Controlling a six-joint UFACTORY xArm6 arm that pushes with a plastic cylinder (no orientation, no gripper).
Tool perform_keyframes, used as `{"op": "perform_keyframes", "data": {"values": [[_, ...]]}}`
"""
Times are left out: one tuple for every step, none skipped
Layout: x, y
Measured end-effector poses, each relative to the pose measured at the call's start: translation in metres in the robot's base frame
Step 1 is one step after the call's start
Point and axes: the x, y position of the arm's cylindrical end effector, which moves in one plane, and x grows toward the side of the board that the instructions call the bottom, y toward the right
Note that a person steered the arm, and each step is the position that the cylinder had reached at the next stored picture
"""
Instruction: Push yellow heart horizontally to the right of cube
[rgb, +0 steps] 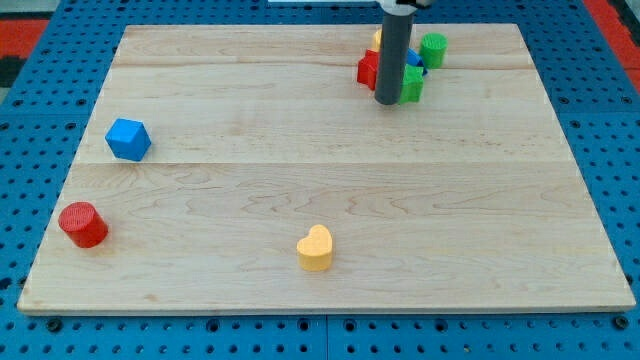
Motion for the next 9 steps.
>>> {"op": "perform_keyframes", "data": {"values": [[0.060,0.031],[0.147,0.050],[0.216,0.016],[0.236,-0.052],[0.209,-0.096],[0.147,-0.125],[0.158,-0.132],[0.186,-0.145],[0.210,-0.189]]}}
